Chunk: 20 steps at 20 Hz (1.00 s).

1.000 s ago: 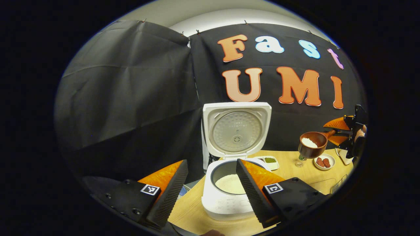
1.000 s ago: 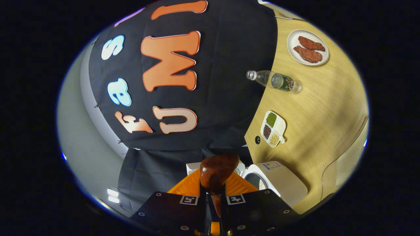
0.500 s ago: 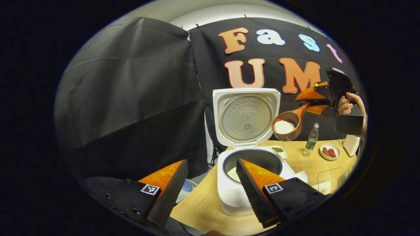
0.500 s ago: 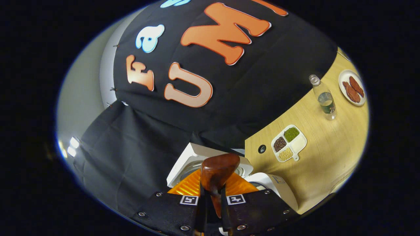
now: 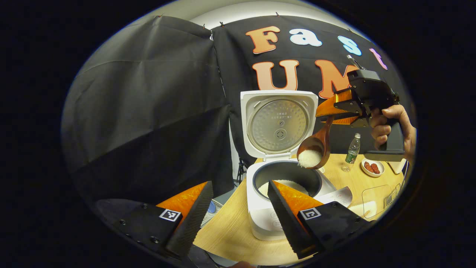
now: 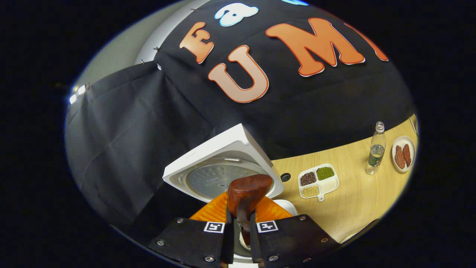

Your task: Close the left gripper, press the button to open the rice cooker; take a wooden spoon from the chopstick holder with the right hand, scoop a spoonful of rice and pour it into the rice cooker, then put the wooden spoon back into the chopstick holder.

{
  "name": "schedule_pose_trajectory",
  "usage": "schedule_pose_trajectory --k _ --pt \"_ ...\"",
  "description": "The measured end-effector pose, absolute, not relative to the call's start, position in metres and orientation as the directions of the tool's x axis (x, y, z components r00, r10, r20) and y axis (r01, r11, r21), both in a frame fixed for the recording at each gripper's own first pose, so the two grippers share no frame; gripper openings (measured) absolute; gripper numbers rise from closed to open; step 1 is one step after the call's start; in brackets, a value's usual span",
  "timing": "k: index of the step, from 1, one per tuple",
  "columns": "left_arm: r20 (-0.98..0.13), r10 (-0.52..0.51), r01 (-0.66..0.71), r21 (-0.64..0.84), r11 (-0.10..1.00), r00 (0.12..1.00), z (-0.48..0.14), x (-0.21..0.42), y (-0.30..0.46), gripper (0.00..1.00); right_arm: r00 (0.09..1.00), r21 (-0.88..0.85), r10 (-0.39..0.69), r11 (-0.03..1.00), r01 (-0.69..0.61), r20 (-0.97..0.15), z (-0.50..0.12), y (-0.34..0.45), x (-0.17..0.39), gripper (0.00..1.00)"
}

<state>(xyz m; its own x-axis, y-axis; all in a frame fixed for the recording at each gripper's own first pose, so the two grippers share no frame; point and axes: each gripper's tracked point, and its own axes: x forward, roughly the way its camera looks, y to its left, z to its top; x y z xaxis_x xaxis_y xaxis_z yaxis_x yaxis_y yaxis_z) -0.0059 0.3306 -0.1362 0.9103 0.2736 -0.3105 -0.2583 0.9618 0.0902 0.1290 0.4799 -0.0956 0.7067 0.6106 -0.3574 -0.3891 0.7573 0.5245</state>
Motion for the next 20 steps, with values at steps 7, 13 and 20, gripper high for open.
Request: schedule_pose_trajectory --k 7,13,20 --pt "-0.319 0.287 -0.276 0.08 0.958 0.903 -0.139 -0.015 0.335 0.96 0.715 0.341 0.634 0.769 -0.541 -0.295 -0.071 0.505 0.112 0.17" --pt "-0.327 0.311 -0.299 0.086 0.95 0.893 -0.141 -0.024 0.344 1.0 0.71 0.149 0.657 0.751 -0.643 -0.253 -0.066 0.52 0.099 0.17" --pt "-0.334 0.329 -0.318 0.088 0.944 0.883 -0.142 -0.027 0.348 1.0 0.719 -0.101 0.665 0.716 -0.691 -0.203 -0.055 0.534 0.083 0.17"
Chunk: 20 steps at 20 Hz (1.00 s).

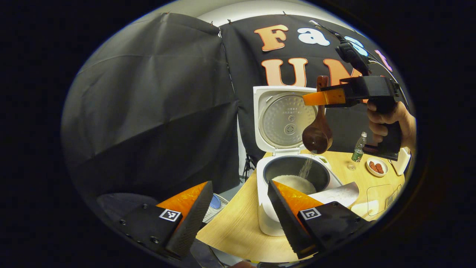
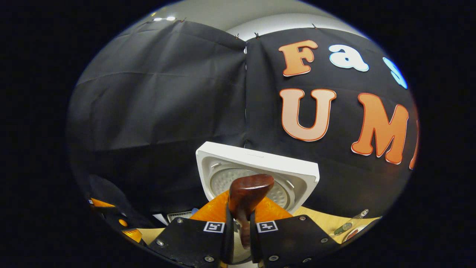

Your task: Close the left gripper, press the button to open the rice cooker; take a wooden spoon from the chopstick holder with the right hand, scoop a spoonful of rice and pour it into the rice cooker, then put the wooden spoon back into the chopstick holder.

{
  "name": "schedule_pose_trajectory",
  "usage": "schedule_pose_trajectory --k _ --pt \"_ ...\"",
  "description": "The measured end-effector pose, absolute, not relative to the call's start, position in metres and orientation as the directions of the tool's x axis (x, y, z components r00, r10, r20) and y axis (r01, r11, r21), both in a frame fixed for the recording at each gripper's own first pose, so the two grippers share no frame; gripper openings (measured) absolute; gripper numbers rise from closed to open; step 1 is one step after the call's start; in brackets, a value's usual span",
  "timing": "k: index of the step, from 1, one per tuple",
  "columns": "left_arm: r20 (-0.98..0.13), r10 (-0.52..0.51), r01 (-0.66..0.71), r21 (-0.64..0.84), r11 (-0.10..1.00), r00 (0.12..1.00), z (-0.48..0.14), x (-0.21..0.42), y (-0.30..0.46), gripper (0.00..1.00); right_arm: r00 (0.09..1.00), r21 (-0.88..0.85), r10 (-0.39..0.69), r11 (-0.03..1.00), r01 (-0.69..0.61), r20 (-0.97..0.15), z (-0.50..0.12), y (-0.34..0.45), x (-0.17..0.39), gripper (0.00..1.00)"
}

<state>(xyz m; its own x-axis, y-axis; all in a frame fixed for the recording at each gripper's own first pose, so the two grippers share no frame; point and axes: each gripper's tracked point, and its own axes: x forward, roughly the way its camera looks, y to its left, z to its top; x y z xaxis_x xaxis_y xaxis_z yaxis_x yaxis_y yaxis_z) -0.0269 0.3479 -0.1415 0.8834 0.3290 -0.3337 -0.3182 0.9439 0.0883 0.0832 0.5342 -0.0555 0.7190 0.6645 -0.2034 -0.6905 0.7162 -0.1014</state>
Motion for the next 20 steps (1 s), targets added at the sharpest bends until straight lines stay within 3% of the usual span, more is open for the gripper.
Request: schedule_pose_trajectory --k 1,6,11,13,15,19,20 --pt "-0.334 0.332 -0.321 0.089 0.943 0.882 -0.141 -0.027 0.349 0.96 0.716 -0.116 0.669 0.71 -0.695 -0.198 -0.054 0.534 0.084 0.17" --pt "-0.335 0.345 -0.332 0.097 0.938 0.877 -0.142 -0.026 0.349 1.0 0.713 -0.157 0.681 0.696 -0.701 -0.165 -0.046 0.533 0.082 0.17" --pt "-0.337 0.351 -0.341 0.09 0.936 0.874 -0.141 -0.031 0.348 0.96 0.707 0.102 0.681 0.73 -0.676 -0.19 -0.05 0.522 0.085 0.17" --pt "-0.337 0.351 -0.339 0.097 0.936 0.873 -0.139 -0.03 0.346 1.0 0.711 0.2 0.673 0.74 -0.643 -0.203 -0.047 0.499 0.093 0.17" --pt "-0.334 0.348 -0.335 0.099 0.937 0.876 -0.136 -0.029 0.339 0.96 0.72 0.287 0.659 0.748 -0.599 -0.217 -0.049 0.477 0.098 0.17" --pt "-0.332 0.329 -0.317 0.091 0.944 0.884 -0.134 -0.031 0.316 1.0 0.739 0.432 0.629 0.752 -0.499 -0.242 -0.059 0.419 0.101 0.17" --pt "-0.33 0.321 -0.309 0.09 0.947 0.888 -0.132 -0.029 0.306 0.96 0.747 0.455 0.617 0.754 -0.473 -0.247 -0.061 0.402 0.1 0.17"
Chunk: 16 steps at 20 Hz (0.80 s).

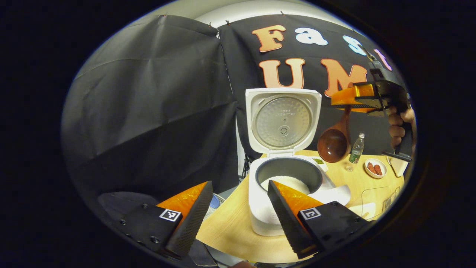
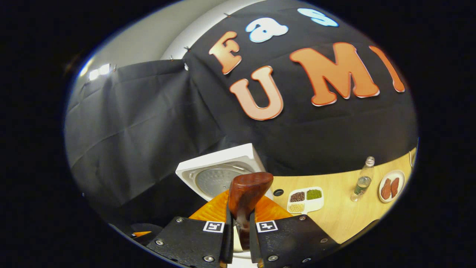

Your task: Close the left gripper, press the button to open the rice cooker; take a wooden spoon from the chopstick holder with the right hand, scoop a spoonful of rice and pour it into the rice cooker, then put the wooden spoon back into the chopstick holder.

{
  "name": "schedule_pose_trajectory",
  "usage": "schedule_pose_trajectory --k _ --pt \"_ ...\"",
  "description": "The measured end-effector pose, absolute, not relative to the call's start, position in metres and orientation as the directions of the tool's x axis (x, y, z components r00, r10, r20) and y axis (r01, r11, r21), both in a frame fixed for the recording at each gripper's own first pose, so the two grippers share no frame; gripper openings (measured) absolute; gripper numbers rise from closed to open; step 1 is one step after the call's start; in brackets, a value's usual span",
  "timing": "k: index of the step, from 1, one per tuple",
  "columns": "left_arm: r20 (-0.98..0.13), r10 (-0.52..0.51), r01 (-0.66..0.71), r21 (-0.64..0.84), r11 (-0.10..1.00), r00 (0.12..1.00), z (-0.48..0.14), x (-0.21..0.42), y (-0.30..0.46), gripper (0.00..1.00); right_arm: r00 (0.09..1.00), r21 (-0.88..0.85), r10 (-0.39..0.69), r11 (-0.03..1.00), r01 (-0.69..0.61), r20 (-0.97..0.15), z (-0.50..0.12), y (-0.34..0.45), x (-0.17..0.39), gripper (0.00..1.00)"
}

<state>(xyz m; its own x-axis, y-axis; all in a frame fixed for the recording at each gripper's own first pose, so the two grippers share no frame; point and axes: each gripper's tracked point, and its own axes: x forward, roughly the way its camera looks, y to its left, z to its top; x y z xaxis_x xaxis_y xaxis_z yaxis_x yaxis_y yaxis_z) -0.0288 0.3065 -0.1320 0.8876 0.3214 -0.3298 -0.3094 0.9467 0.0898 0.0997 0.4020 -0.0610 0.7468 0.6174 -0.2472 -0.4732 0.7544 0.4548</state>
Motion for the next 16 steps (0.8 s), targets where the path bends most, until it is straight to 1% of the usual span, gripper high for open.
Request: schedule_pose_trajectory --k 1,2,3,4,6,12,13,14,15,16 --pt "-0.329 0.313 -0.3 0.089 0.95 0.891 -0.13 -0.027 0.297 1.0 0.755 0.47 0.604 0.76 -0.449 -0.255 -0.065 0.384 0.098 0.17" --pt "-0.328 0.304 -0.29 0.09 0.953 0.895 -0.129 -0.025 0.287 1.0 0.767 0.478 0.586 0.769 -0.423 -0.263 -0.068 0.363 0.098 0.17" --pt "-0.328 0.295 -0.281 0.092 0.955 0.897 -0.127 -0.023 0.277 0.96 0.776 0.481 0.569 0.779 -0.403 -0.271 -0.07 0.343 0.096 0.17" --pt "-0.33 0.285 -0.27 0.092 0.958 0.9 -0.128 -0.022 0.266 1.0 0.788 0.483 0.551 0.787 -0.383 -0.275 -0.072 0.322 0.092 0.17" --pt "-0.34 0.262 -0.249 0.084 0.965 0.903 -0.126 -0.02 0.245 1.0 0.812 0.482 0.508 0.809 -0.336 -0.287 -0.076 0.278 0.084 0.17" --pt "-0.35 0.195 -0.176 0.086 0.981 0.916 -0.118 -0.011 0.18 1.0 0.883 0.445 0.321 0.883 -0.149 -0.342 -0.104 0.142 0.065 0.17" --pt "-0.351 0.188 -0.168 0.087 0.982 0.917 -0.117 -0.011 0.171 0.96 0.888 0.441 0.295 0.889 -0.12 -0.352 -0.11 0.123 0.059 0.17" --pt "-0.355 0.178 -0.158 0.086 0.984 0.918 -0.116 -0.011 0.162 0.96 0.892 0.438 0.269 0.894 -0.091 -0.363 -0.116 0.103 0.055 0.17" --pt "-0.36 0.168 -0.148 0.082 0.986 0.918 -0.118 -0.011 0.15 1.0 0.893 0.434 0.243 0.899 -0.06 -0.378 -0.123 0.085 0.05 0.17" --pt "-0.368 0.152 -0.132 0.077 0.988 0.917 -0.119 -0.01 0.138 1.0 0.894 0.429 0.217 0.903 -0.031 -0.393 -0.131 0.066 0.045 0.17"
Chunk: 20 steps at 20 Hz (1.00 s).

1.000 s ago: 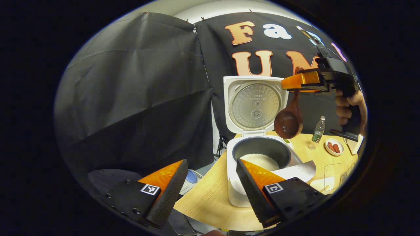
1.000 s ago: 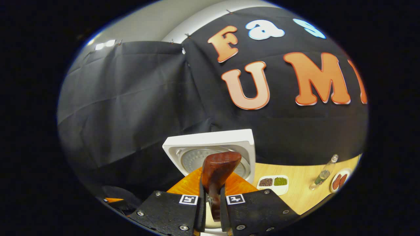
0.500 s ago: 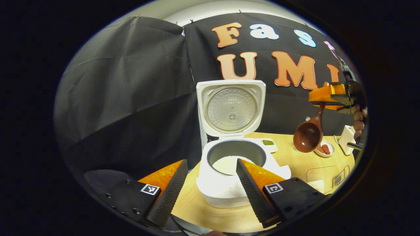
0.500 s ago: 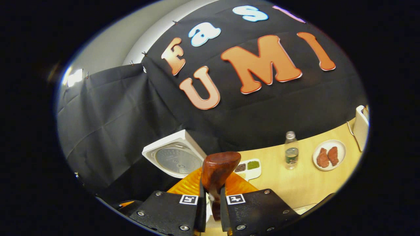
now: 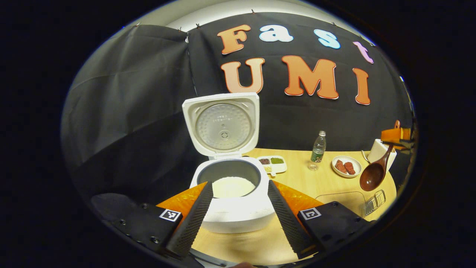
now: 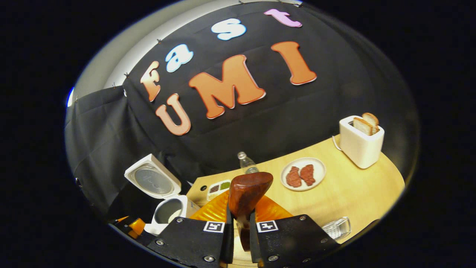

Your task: Close the left gripper, press the button to open the rice cooker; take a wooden spoon from the chopstick holder with the right hand, scoop a spoonful of rice and pour it into the rice cooker, then put the wooden spoon back into the chopstick holder.

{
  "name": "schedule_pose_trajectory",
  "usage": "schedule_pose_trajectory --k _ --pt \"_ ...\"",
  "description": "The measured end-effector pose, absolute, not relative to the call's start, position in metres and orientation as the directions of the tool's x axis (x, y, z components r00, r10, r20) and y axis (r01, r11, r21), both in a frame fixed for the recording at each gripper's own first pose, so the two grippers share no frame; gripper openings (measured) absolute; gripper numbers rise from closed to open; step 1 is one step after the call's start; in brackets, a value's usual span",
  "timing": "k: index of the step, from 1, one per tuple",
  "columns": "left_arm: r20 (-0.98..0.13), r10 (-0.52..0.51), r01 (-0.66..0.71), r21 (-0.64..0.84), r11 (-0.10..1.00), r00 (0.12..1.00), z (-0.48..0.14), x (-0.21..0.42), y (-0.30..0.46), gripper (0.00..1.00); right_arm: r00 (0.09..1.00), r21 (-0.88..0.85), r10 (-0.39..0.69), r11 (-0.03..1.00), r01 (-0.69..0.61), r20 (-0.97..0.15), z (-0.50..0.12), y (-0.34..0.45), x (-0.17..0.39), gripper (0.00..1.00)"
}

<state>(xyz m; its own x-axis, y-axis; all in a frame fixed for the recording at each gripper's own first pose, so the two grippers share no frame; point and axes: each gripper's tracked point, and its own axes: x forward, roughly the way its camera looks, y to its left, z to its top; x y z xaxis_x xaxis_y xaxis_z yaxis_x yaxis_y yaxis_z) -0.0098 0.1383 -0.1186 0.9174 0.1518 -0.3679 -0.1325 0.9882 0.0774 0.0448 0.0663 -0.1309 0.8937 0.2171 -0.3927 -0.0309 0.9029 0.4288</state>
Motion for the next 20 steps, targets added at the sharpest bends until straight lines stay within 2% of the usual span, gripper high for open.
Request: schedule_pose_trajectory --k 3,4,5,6,9,11,12,13,14,15,17,18,19,20 --pt "-0.373 0.088 -0.075 0.049 0.996 0.924 -0.117 -0.01 0.102 1.0 0.896 0.411 0.139 0.91 0.052 -0.422 -0.147 0.012 0.034 0.17" --pt "-0.371 0.082 -0.068 0.051 0.996 0.925 -0.114 -0.01 0.093 0.96 0.895 0.402 0.116 0.913 0.075 -0.43 -0.152 -0.005 0.031 0.17" --pt "-0.367 0.078 -0.06 0.059 0.996 0.927 -0.113 -0.011 0.085 1.0 0.893 0.394 0.093 0.914 0.099 -0.44 -0.158 -0.021 0.029 0.17" --pt "-0.365 0.079 -0.059 0.066 0.996 0.928 -0.114 -0.012 0.078 0.96 0.892 0.387 0.075 0.915 0.117 -0.446 -0.163 -0.036 0.027 0.17" --pt "-0.364 0.078 -0.057 0.067 0.996 0.928 -0.111 -0.013 0.058 0.96 0.886 0.372 0.044 0.916 0.149 -0.462 -0.182 -0.068 0.022 0.17" --pt "-0.36 0.089 -0.067 0.075 0.995 0.929 -0.11 -0.016 0.049 0.96 0.883 0.374 0.047 0.915 0.15 -0.468 -0.194 -0.077 0.021 0.17" --pt "-0.36 0.096 -0.072 0.079 0.994 0.928 -0.109 -0.017 0.044 1.0 0.88 0.374 0.054 0.916 0.145 -0.473 -0.201 -0.079 0.022 0.17" --pt "-0.358 0.105 -0.08 0.084 0.993 0.928 -0.108 -0.018 0.041 0.96 0.876 0.374 0.056 0.916 0.146 -0.479 -0.21 -0.081 0.023 0.18" --pt "-0.358 0.113 -0.086 0.09 0.992 0.927 -0.107 -0.019 0.039 1.0 0.872 0.376 0.06 0.915 0.146 -0.486 -0.218 -0.084 0.025 0.17" --pt "-0.357 0.125 -0.097 0.095 0.991 0.926 -0.106 -0.019 0.038 0.96 0.861 0.384 0.073 0.912 0.147 -0.503 -0.228 -0.085 0.024 0.17" --pt "-0.358 0.145 -0.116 0.102 0.988 0.922 -0.103 -0.023 0.037 0.96 0.842 0.401 0.104 0.905 0.141 -0.53 -0.246 -0.081 0.022 0.17" --pt "-0.359 0.157 -0.126 0.108 0.986 0.92 -0.103 -0.024 0.038 0.96 0.837 0.404 0.111 0.904 0.139 -0.536 -0.253 -0.082 0.023 0.17" --pt "-0.357 0.169 -0.136 0.115 0.984 0.919 -0.101 -0.024 0.039 1.0 0.835 0.405 0.112 0.904 0.14 -0.538 -0.258 -0.083 0.024 0.17" --pt "-0.353 0.182 -0.148 0.121 0.982 0.918 -0.098 -0.024 0.041 0.96 0.832 0.405 0.113 0.903 0.142 -0.543 -0.264 -0.084 0.025 0.13"
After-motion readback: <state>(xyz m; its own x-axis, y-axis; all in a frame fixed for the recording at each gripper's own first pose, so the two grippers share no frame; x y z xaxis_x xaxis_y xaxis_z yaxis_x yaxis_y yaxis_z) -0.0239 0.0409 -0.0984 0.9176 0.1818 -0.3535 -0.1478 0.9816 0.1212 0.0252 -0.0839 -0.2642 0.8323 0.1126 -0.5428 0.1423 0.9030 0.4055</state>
